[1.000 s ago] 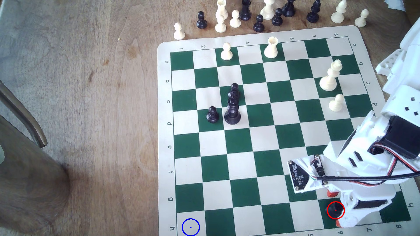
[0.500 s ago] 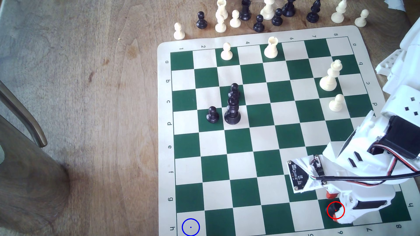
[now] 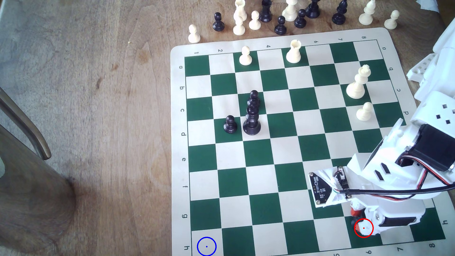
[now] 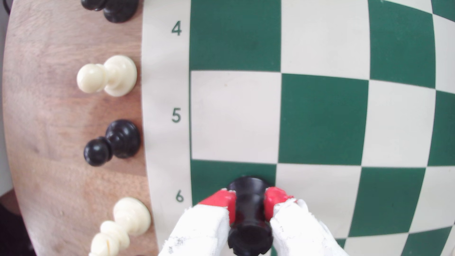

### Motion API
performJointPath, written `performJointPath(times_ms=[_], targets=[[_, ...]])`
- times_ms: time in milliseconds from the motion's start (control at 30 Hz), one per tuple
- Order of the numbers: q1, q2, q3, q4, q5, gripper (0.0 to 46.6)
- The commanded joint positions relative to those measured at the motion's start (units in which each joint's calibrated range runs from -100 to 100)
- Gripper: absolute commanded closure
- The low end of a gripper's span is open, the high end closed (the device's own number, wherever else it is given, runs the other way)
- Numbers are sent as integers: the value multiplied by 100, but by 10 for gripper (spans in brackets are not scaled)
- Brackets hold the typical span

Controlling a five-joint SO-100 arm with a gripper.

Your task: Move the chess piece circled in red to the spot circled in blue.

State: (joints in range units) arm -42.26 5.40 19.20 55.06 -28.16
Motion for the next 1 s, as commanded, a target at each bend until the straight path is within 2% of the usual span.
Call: performJointPath(times_ms=[0, 100, 300, 533, 667, 767, 967], targets=[[37, -269, -62, 22, 15, 429], [61, -396, -44, 63, 78, 464], [201, -719, -62, 276, 274, 464], [882, -1542, -842, 1259, 567, 464], [1210, -1415, -2247, 1988, 737, 464], [1414, -515, -3797, 2406, 821, 464], [1429, 835, -5066, 2283, 972, 464]])
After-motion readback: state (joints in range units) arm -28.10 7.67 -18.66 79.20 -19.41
